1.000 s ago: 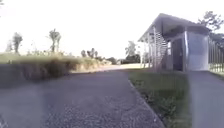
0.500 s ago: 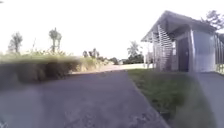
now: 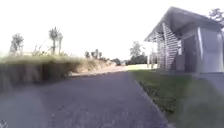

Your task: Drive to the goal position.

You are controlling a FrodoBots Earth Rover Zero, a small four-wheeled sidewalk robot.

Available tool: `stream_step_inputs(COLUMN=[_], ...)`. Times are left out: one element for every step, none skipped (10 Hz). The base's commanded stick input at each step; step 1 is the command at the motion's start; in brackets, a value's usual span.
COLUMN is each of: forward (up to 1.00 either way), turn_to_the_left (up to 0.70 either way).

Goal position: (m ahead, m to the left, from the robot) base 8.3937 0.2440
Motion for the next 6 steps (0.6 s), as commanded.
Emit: stream_step_inputs(forward=[0.85, 0.85, 0.85, 0.85, 0.85, 0.85], turn_to_the_left=[0.00, 0.00, 0.00, -0.01, -0.02, -0.03])
